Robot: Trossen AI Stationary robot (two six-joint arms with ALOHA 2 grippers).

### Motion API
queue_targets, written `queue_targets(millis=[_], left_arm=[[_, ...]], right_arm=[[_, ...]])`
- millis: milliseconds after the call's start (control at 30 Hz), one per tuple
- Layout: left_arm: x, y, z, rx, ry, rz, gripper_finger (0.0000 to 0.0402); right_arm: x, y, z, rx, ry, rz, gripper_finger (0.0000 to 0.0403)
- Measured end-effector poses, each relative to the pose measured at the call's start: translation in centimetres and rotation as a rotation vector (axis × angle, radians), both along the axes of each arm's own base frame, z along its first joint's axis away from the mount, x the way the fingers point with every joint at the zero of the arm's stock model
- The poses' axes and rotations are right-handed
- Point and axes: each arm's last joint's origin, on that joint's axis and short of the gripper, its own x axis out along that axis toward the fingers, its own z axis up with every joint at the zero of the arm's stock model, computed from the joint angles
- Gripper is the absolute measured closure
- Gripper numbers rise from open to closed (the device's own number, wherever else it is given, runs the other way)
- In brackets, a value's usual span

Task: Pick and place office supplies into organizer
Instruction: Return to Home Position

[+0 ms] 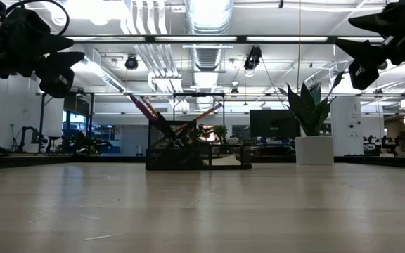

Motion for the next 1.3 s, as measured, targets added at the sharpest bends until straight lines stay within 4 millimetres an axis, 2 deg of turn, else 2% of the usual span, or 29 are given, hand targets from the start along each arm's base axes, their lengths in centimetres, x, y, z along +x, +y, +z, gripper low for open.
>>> queue_targets(millis=[1300], left_arm=[[0.00,0.00,0.00,0.000,0.001,0.000,0.0288]], right_arm=[[0.11,0.01,-0.10,-0.001,0.014,0.000,0.0234]])
